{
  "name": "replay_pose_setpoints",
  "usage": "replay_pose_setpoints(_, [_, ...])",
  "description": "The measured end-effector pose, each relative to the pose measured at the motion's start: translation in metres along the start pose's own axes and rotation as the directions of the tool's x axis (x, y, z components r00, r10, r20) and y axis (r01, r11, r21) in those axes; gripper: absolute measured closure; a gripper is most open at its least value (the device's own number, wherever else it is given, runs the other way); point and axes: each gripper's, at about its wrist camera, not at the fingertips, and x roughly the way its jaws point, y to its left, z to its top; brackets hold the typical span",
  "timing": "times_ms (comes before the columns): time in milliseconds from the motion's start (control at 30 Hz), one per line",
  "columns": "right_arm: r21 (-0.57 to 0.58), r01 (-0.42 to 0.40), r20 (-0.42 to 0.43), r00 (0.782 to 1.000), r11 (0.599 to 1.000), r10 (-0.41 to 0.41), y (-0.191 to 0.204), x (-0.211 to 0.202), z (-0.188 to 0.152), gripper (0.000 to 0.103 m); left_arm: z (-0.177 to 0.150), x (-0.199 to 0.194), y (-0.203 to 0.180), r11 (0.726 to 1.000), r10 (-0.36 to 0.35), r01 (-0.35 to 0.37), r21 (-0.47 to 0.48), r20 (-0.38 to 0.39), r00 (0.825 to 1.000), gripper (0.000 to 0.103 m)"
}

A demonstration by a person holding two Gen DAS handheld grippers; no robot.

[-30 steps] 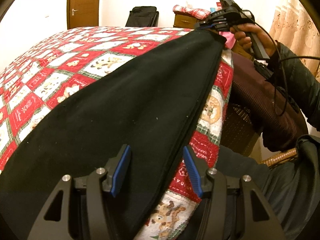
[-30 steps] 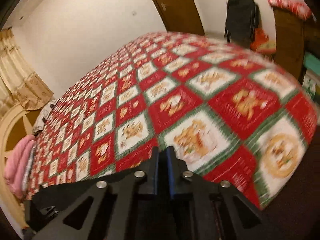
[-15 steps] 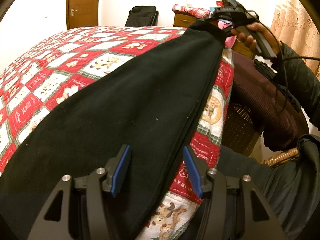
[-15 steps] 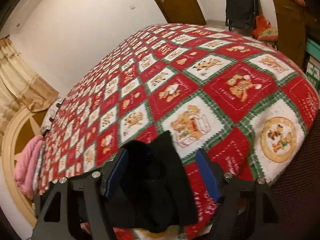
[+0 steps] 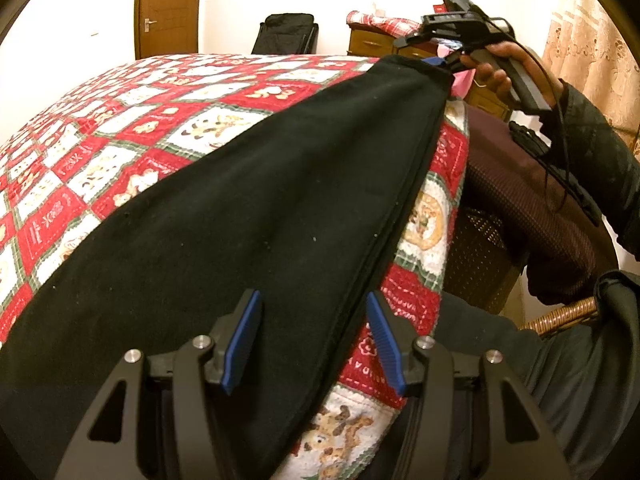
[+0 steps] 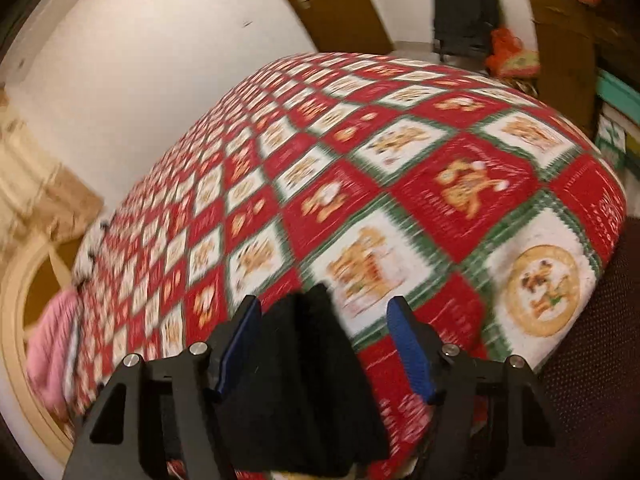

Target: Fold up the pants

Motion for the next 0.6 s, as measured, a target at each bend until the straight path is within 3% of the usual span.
replay_pose_setpoints(67, [-0.032, -0.01, -0.009, 1.0, 0.999, 0.009, 0.008, 0.002, -0.004, 0.05, 0.0, 0.0, 0.0, 1.0, 0.001, -0.001, -0.004, 0.001, 1.0, 0.046])
replay_pose_setpoints(133, [-0.031, -0.021, -0.02, 1.0, 0.999, 0.021, 0.009, 0.009, -0.003, 0.075, 0.001, 0.0, -0.001, 1.0, 0.005, -0.005, 0.001, -0.002, 1.0, 0.046])
replay_pose_setpoints(267, [-0.043, -0.023, -0.057, 0.998, 0.999, 0.02, 0.012, 0.027, -0.004, 0.101, 0.001, -0.002, 0.001, 1.0, -0.001, 0.001, -0.009, 0.003, 1.0, 0.046])
replay_pose_setpoints(433, [-0.13, 0.046, 0.093, 0.995, 0.99, -0.034, 0.029, -0.002, -0.006, 0.101, 0.0, -0.003, -0.001, 1.0, -0.004, 0.005, -0.017, 0.009, 1.0, 0.046])
replay_pose_setpoints(567, [-0.146, 0.151, 0.036, 0.988, 0.978, -0.147, 0.017, 0.028, -0.007, 0.101, -0.002, -0.002, -0.002, 1.0, -0.002, 0.002, -0.004, 0.005, 1.0, 0.046])
replay_pose_setpoints(600, [-0.131, 0.141, 0.037, 0.99, 0.981, -0.137, 0.011, 0.031, -0.008, 0.101, -0.002, -0.004, -0.001, 1.0, -0.006, 0.007, -0.011, 0.007, 1.0, 0.046])
